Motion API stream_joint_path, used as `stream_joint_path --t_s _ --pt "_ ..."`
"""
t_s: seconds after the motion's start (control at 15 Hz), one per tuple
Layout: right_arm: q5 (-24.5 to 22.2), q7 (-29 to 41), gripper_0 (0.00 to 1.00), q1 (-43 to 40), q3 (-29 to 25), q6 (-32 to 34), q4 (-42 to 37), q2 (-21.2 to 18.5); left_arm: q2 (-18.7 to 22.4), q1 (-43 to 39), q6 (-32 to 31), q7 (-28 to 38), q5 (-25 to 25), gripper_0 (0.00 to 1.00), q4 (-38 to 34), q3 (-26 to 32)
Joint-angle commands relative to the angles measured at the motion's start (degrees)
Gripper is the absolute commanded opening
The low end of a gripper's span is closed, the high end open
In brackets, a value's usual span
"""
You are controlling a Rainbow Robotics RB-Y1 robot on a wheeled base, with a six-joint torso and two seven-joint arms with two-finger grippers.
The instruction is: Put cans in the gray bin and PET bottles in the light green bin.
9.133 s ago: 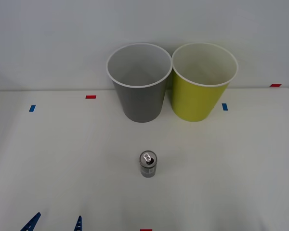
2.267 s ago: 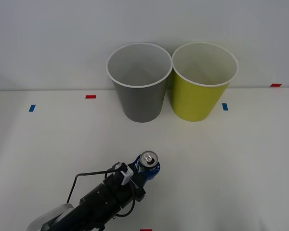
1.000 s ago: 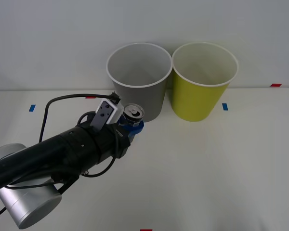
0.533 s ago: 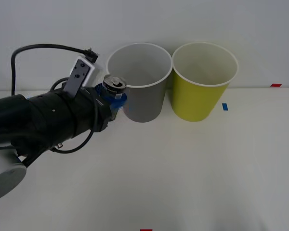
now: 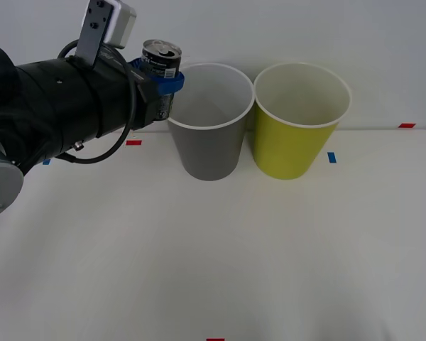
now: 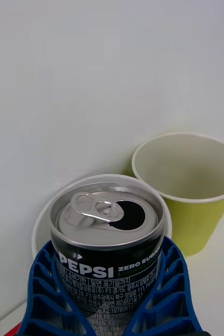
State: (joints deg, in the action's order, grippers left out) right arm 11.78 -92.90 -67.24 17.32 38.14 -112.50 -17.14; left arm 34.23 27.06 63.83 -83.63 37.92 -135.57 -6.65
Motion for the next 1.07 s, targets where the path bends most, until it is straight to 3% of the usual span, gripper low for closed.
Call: stream_joint_path --t_s 0.07,0.6,1.07 --pt "0.0 0.0 1.00 0.0 0.0 0.0 0.0 0.0 -3.7 4.6 -1.4 0.5 1.5 0.00 5.5 0.0" --pt "0.0 0.0 1.00 0.0 0.0 0.0 0.0 0.0 -5.8 11.6 -18.6 0.1 -1.5 0.00 23.6 -10.0" --pt "0.0 0.0 1.00 0.0 0.0 0.0 0.0 0.0 -9.4 12.0 -26.7 -2.9 -4.1 0.00 33.0 -11.1"
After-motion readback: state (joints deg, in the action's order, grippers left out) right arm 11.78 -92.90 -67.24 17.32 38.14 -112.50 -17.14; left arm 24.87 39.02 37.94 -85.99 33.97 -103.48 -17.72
